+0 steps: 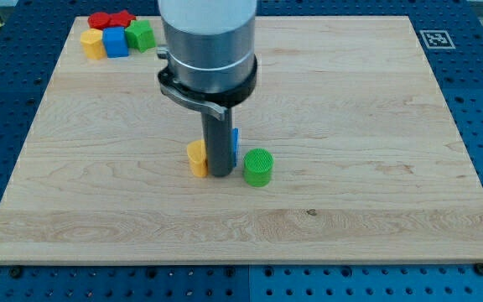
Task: Slide the yellow heart to the center left
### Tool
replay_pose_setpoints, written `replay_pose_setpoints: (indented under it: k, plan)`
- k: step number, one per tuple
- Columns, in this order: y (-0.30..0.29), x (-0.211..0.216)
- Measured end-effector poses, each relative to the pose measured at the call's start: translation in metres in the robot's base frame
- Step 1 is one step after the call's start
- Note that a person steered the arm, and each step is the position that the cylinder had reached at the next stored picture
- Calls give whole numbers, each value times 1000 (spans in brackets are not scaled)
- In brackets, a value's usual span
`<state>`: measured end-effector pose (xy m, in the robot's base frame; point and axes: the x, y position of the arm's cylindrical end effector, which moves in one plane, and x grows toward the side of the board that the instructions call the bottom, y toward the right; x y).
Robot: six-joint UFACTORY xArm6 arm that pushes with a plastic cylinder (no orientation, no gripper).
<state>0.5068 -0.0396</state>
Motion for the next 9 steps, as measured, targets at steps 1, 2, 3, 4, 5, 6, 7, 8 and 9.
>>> replay_pose_setpoints:
  k: [1,2,3,4,5,6,7,8,9]
  plan:
    - [-20,-18]
    - [-50,-20]
    - [-84,-26]
    - [-121,-39]
    - [-158,-39]
    - [-187,-39]
    - [-193,-50]
    - [-189,-68]
    - [-184,-72]
